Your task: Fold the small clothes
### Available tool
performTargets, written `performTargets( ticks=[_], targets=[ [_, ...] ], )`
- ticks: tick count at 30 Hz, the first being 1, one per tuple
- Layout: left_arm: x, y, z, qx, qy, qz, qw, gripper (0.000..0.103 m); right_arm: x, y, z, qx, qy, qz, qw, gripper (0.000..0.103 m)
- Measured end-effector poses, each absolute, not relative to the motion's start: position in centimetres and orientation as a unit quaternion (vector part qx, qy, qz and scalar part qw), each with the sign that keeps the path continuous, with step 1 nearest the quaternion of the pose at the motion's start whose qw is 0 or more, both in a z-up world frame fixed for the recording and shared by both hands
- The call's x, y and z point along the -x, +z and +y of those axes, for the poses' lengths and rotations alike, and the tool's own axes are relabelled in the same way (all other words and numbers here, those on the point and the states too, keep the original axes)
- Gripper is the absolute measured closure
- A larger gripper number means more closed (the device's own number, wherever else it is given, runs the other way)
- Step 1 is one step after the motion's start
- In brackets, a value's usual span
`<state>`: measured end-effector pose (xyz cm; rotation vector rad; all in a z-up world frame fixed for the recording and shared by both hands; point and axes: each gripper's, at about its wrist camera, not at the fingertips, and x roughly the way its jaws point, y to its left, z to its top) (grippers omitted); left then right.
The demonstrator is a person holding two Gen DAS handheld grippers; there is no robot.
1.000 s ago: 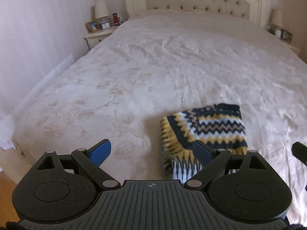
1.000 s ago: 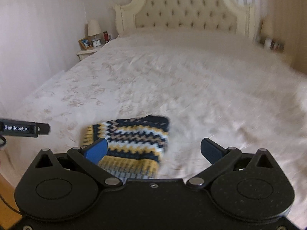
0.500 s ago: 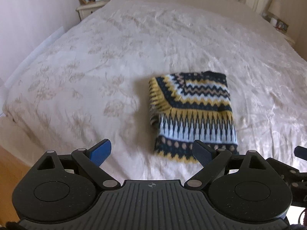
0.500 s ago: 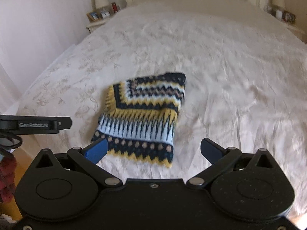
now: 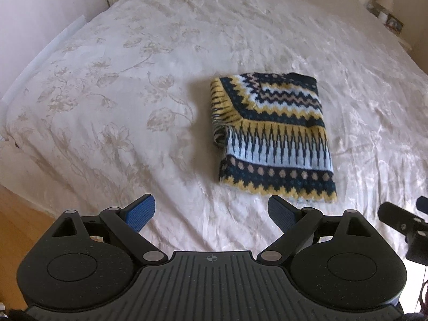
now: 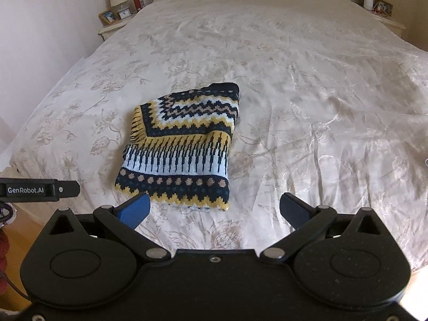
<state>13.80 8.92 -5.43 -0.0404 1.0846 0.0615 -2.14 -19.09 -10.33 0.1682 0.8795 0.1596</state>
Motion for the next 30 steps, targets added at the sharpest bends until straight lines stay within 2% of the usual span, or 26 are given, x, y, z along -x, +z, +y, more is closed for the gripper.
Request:
performTargets(
  ticks=[30],
  targets=[
    [-13.1,-5.9,9.3,0.026,0.017,0.533,0.845,0.011,2.4,-10.1,-17.9,-0.080,0.078,0.431,0.895,0.001]
  ],
)
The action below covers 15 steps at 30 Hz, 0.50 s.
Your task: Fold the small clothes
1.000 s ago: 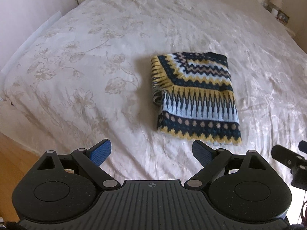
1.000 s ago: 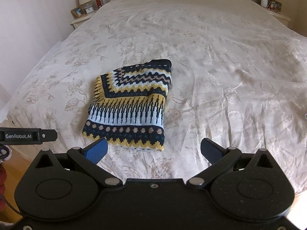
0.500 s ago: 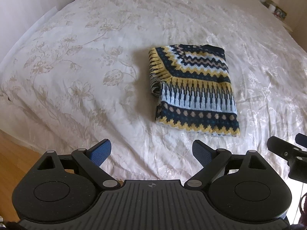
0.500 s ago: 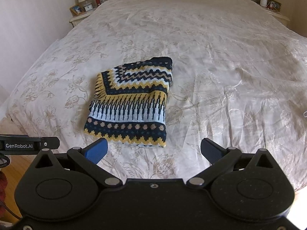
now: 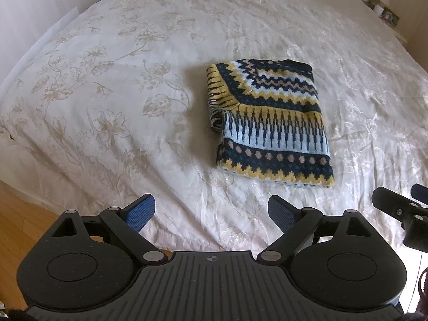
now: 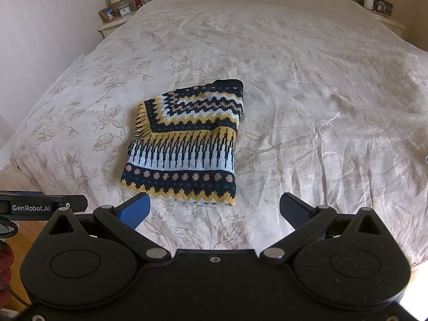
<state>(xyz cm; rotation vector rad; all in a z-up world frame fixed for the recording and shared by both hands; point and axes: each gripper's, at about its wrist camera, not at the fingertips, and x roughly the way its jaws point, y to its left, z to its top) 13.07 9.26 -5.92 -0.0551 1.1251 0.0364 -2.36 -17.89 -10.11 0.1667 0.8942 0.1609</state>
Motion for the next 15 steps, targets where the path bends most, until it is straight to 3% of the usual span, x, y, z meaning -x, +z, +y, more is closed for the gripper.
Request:
performTargets(
  ticks=[15],
  targets=[
    [-12.94,-5.89,8.84,0.024,0.015,0.531,0.847,0.012,2.27,-10.11,-17.75,-0.077,0.084,0.432,0.895,0.001]
  ],
)
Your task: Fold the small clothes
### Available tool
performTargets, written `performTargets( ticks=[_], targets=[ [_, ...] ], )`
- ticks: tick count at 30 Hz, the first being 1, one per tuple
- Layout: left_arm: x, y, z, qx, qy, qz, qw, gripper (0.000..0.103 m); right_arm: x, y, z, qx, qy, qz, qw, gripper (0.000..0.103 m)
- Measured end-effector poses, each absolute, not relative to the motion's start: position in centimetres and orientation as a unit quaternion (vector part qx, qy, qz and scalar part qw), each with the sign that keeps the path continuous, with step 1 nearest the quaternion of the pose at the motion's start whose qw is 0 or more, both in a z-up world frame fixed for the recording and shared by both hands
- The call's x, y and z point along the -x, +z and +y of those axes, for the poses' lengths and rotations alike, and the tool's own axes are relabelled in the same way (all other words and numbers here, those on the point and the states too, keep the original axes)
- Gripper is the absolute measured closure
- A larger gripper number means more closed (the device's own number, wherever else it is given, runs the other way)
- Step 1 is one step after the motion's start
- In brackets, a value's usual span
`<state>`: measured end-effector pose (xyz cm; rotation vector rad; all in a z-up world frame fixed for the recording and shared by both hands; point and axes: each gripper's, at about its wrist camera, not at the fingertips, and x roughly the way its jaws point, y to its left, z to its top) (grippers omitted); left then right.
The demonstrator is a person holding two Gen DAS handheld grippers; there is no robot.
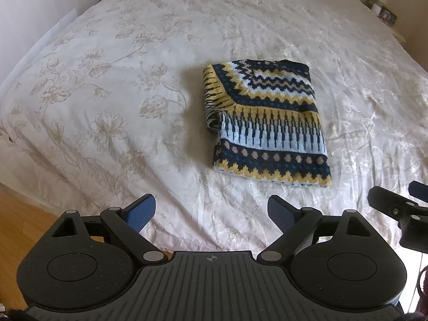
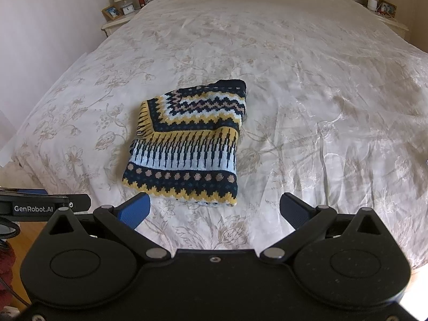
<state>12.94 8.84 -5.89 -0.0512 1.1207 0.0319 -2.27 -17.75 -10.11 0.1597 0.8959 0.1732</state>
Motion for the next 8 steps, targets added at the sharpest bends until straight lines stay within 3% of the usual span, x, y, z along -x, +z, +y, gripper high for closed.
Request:
performTargets(
  ticks=[8],
  targets=[
    [-12.89,-5.93,8.76,0.023,0.014,0.533,0.846,0.012,2.31,-10.16,-17.83,-0.078,0.084,0.433,0.894,0.001]
  ],
)
